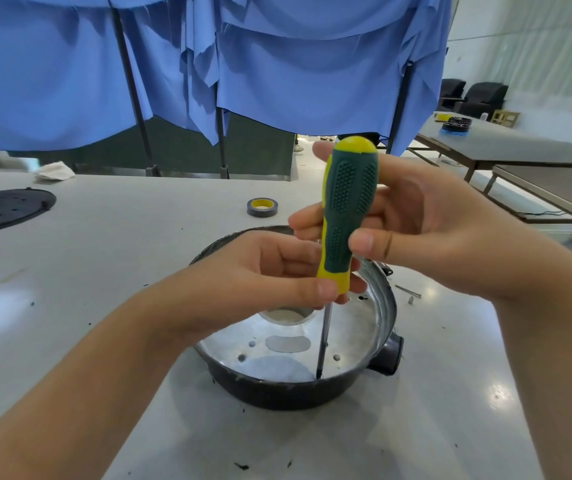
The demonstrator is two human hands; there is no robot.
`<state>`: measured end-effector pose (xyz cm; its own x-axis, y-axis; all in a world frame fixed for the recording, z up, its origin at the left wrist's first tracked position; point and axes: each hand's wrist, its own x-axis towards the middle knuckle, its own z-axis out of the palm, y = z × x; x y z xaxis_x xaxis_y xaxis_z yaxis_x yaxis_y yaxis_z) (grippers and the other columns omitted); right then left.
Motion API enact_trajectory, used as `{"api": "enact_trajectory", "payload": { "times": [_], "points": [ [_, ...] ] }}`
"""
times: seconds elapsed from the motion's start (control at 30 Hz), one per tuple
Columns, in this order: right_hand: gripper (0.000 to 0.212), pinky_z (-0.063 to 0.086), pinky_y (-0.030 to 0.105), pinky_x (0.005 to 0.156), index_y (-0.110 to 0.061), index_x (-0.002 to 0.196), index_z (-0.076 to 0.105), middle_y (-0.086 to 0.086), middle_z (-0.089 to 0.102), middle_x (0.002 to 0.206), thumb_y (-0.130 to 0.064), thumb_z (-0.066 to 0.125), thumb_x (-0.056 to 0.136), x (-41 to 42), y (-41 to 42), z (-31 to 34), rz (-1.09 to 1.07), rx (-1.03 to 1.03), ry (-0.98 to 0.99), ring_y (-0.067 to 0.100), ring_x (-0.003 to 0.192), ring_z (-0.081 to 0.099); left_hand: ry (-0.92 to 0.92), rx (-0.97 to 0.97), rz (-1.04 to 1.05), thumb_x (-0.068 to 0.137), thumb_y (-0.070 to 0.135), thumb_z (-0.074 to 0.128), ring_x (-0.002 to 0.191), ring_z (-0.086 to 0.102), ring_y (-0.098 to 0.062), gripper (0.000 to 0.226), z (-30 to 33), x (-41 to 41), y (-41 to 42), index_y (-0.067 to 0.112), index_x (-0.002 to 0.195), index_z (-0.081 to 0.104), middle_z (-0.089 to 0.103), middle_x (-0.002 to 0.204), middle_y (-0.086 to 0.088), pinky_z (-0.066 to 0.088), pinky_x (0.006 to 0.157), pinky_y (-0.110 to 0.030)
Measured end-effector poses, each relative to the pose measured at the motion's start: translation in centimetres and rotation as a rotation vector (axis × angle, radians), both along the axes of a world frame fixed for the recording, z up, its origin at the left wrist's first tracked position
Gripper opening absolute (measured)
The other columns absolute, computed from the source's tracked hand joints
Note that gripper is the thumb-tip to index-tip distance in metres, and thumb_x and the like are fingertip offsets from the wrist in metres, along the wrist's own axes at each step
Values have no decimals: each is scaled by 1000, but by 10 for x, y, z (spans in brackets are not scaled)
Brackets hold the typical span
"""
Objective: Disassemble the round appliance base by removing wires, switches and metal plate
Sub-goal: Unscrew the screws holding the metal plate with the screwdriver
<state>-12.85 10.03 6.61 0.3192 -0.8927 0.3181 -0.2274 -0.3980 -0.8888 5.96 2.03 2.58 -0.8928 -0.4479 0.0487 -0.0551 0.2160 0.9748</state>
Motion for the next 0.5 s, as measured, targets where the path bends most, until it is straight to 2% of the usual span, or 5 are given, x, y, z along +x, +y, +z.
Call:
{"api": "enact_trajectory", "payload": {
  "times": [0.1,0.2,0.3,0.43,0.5],
  "points": [
    [62,52,25,85,-7,142,31,-8,67,108,7,52,85,3,-2,-3,20,14,-1,10,103,65,31,-28,63,68,24,82,101,71,-20,35,-3,0,-2,21,103,75,76,103,-2,55,91,-30],
    [56,50,29,94,-5,140,34,3,64,121,8,47,87,3,-2,-4,15,30,0,14,118,59,78,-99,143,61,33,81,95,72,-22,34,-4,-2,-2,25,94,76,77,95,-2,56,90,-35],
    [50,51,32,95,-4,132,49,11,65,124,5,56,83,1,1,-1,-22,54,1,22,117,62,119,-131,199,58,31,83,89,71,-23,34,-5,-6,2,22,89,74,75,86,1,58,85,-31],
    [44,55,27,84,-15,116,65,5,70,110,-16,76,74,3,2,0,-127,38,40,21,105,67,106,-175,262,55,34,85,84,71,-20,41,-5,-12,10,14,87,70,73,81,2,59,85,-36],
    [41,56,26,81,-22,104,70,6,70,105,-28,83,65,6,0,-1,-199,-1,69,21,99,68,88,-198,319,55,31,86,82,72,-19,37,-4,-14,13,13,83,69,73,78,1,59,83,-41]
  ]
}}
